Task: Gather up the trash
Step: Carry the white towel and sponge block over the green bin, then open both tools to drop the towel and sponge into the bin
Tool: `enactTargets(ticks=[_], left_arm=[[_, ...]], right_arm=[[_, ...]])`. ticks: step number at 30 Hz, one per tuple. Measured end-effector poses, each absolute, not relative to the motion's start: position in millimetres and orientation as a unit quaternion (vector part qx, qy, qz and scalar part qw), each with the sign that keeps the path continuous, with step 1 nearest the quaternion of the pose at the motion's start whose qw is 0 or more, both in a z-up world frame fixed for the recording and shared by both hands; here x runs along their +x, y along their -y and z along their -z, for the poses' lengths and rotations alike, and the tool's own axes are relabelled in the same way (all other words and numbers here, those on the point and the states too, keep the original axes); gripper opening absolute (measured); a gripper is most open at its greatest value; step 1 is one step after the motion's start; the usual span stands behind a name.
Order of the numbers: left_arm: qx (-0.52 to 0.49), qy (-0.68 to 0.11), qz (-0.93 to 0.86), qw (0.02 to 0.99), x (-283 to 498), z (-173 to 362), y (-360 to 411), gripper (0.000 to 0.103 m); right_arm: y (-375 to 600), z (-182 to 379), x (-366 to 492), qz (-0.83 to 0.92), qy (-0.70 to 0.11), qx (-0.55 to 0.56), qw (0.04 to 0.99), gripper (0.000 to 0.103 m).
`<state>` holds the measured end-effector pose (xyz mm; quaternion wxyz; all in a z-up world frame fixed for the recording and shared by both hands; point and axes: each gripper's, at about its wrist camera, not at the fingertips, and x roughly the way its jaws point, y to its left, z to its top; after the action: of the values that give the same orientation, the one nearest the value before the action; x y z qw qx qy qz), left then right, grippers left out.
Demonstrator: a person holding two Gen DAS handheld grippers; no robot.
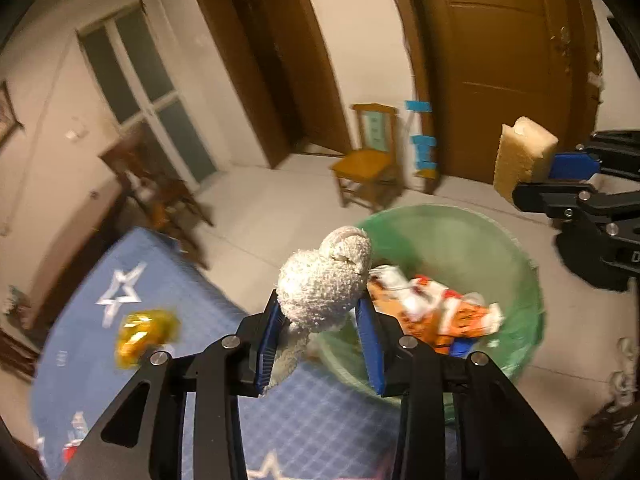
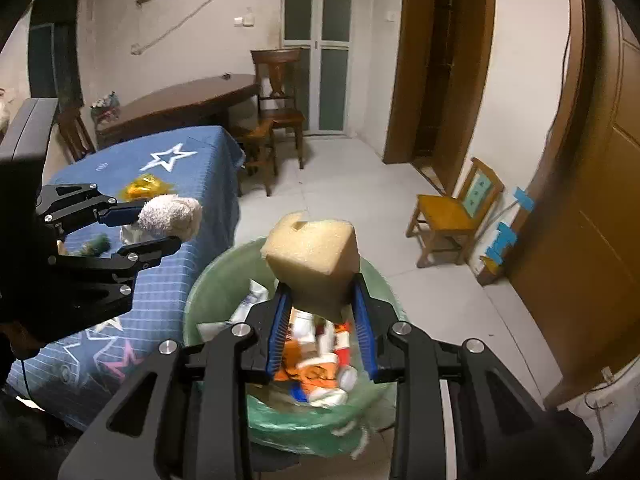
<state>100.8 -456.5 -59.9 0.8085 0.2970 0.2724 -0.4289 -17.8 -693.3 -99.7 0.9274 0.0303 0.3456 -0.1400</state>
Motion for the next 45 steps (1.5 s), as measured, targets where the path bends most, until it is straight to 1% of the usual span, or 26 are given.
enactTargets(ticks=[5, 15, 27, 28, 29, 31, 32, 33, 40, 45], left_arm=[[0.257, -0.317, 0.48, 0.777, 117.8, 68.3, 463.8, 0.038], [0.237, -0.334, 0.504, 0.76, 127.9, 60.9, 468.5, 0.038], [0.156, -0.388, 0.528, 0.739, 164.5, 50.6, 472.4, 0.04], [0.149, -0.39, 0.53, 0.738, 167.1, 48.4, 473.0, 0.046], [0.144, -0.392, 0.531, 0.738, 169.7, 46.6, 473.5, 0.055], [0.137, -0.389, 0.526, 0.744, 172.3, 43.1, 474.0, 0.064], [0.136, -0.386, 0.527, 0.745, 173.9, 41.4, 471.6, 0.064], [0.136, -0.387, 0.529, 0.743, 175.1, 39.9, 471.2, 0.064], [0.148, -0.375, 0.512, 0.758, 172.1, 34.5, 448.5, 0.064], [0.161, -0.372, 0.5, 0.765, 165.7, 40.4, 417.7, 0.064]], right_arm=[[705.1, 102.6, -23.2, 0.156, -0.356, 0.027, 0.921, 0.029], [711.1, 102.3, -14.6, 0.148, -0.376, 0.029, 0.914, 0.029], [716.7, 107.9, 0.9, 0.141, -0.404, 0.045, 0.903, 0.029], [716.6, 107.7, 2.4, 0.139, -0.404, 0.045, 0.903, 0.03], [716.8, 106.9, 3.6, 0.138, -0.402, 0.046, 0.904, 0.03], [718.5, 106.6, 6.1, 0.134, -0.402, 0.055, 0.904, 0.037], [717.5, 105.6, 6.0, 0.134, -0.398, 0.055, 0.906, 0.044], [716.8, 104.2, 5.4, 0.136, -0.394, 0.052, 0.908, 0.046], [714.1, 100.3, 2.0, 0.132, -0.386, 0.052, 0.911, 0.046], [705.7, 96.2, 7.1, 0.12, -0.381, 0.05, 0.915, 0.046]])
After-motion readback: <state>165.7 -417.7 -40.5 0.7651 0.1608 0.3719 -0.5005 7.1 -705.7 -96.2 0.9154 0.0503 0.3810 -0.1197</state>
